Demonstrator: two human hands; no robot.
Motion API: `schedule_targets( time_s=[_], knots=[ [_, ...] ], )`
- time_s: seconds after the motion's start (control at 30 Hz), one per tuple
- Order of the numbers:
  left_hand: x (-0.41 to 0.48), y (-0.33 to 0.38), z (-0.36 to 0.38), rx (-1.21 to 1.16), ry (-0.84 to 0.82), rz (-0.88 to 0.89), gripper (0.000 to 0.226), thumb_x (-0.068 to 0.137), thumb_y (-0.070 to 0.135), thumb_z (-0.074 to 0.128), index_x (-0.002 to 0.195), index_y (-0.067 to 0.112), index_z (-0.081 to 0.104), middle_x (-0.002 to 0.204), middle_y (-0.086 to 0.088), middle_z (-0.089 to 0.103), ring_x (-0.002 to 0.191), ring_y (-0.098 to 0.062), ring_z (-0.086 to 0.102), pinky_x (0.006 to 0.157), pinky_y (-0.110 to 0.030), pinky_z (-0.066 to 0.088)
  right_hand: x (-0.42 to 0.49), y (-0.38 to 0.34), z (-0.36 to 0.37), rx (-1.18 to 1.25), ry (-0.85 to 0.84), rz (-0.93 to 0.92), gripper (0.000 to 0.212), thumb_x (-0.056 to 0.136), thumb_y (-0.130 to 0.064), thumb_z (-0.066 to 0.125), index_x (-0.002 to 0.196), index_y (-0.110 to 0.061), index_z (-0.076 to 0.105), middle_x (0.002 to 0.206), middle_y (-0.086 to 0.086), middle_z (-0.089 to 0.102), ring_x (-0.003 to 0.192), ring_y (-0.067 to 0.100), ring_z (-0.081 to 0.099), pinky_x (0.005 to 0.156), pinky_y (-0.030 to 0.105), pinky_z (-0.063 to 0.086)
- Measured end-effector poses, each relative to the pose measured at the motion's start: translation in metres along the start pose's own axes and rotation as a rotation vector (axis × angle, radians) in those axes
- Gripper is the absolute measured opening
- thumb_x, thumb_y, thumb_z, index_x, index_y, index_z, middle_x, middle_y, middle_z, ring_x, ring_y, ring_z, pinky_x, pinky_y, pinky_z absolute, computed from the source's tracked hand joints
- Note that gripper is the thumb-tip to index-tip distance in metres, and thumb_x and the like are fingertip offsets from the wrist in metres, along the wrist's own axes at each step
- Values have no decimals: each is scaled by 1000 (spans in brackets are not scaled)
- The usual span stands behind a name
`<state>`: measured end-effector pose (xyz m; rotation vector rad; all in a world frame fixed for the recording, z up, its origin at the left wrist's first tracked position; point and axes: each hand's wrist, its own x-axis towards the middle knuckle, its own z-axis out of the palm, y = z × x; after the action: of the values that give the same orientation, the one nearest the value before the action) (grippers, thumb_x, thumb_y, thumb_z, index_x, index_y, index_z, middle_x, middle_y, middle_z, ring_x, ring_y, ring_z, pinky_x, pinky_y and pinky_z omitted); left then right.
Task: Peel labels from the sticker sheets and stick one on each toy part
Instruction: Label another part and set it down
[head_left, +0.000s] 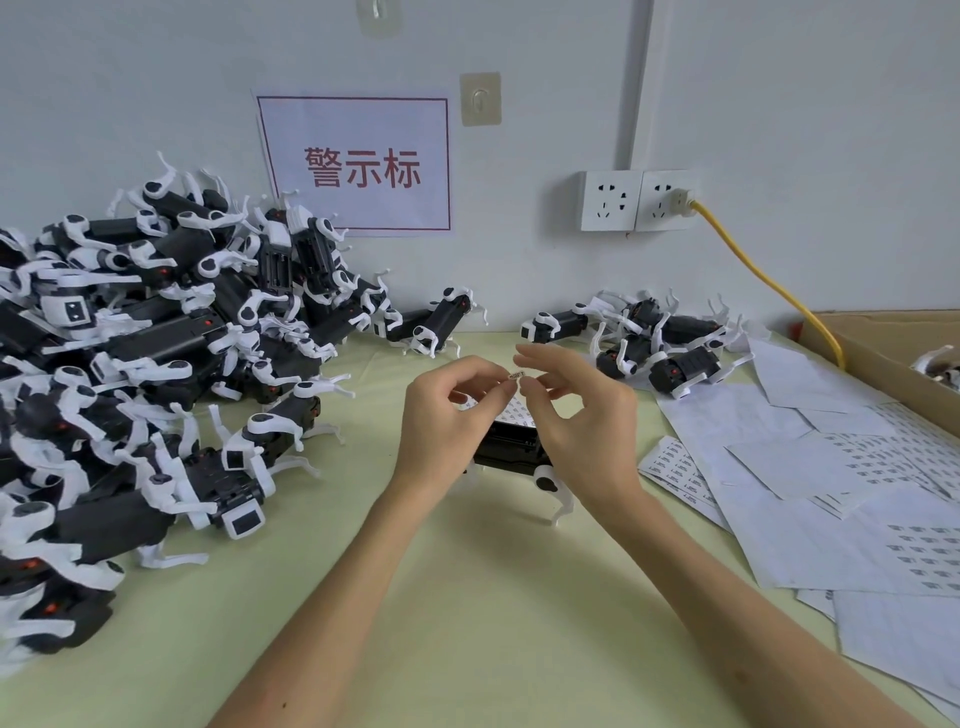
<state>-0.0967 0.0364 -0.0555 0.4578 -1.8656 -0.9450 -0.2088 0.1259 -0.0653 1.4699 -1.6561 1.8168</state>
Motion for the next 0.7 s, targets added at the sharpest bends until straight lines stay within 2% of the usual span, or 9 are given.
schedule_targets(
  time_s=[0.13, 0.23, 0.33, 0.47, 0.6, 0.7],
  knots=[
    [1, -1, -2, -54, 18, 24, 14, 91, 11, 74, 83, 23, 76, 79, 11, 74, 79, -13, 69, 83, -43, 54, 0, -2, 0, 26, -28, 77, 22, 91, -11, 72, 109, -24, 75, 98, -30, 70, 86, -4, 65, 80, 9, 46],
    [2, -2, -2, -86, 20, 11, 19, 91, 15, 75, 86, 33, 77, 85, 15, 76, 83, -12, 71, 83, -40, 54, 3, -4, -2, 65, -34, 143, 10, 93, -17, 72, 98, -25, 77, 93, -22, 74, 87, 3, 67, 82, 20, 50],
    [1, -4, 0, -76, 8, 10, 21, 91, 14, 75, 90, 35, 78, 86, 17, 77, 83, -15, 70, 81, -33, 52, 5, -5, -4, 107, -16, 175, 11, 92, -16, 73, 90, -27, 75, 88, -20, 73, 83, 7, 68, 79, 26, 52],
    [0, -5, 3, -43, -16, 39, 19, 92, 9, 74, 101, 23, 82, 88, 14, 78, 78, -10, 67, 74, -10, 42, 6, -5, -4, 133, 33, 180, 18, 90, -12, 74, 85, -29, 74, 85, -19, 73, 79, 8, 67, 73, 19, 49],
    [-2, -5, 4, 22, -19, 50, 20, 92, 9, 72, 103, 22, 83, 84, 16, 76, 74, -6, 63, 72, -8, 40, 5, -5, -3, 111, 42, 145, 17, 90, -10, 72, 85, -27, 72, 86, -17, 71, 78, 12, 66, 72, 19, 49],
    [0, -5, 1, 69, 1, 46, 19, 93, 10, 72, 101, 23, 83, 89, 17, 77, 78, -9, 66, 74, -7, 40, 5, -6, -2, 90, 38, 117, 24, 92, -11, 70, 84, -33, 67, 87, -18, 69, 78, 11, 64, 71, 17, 47]
  ],
)
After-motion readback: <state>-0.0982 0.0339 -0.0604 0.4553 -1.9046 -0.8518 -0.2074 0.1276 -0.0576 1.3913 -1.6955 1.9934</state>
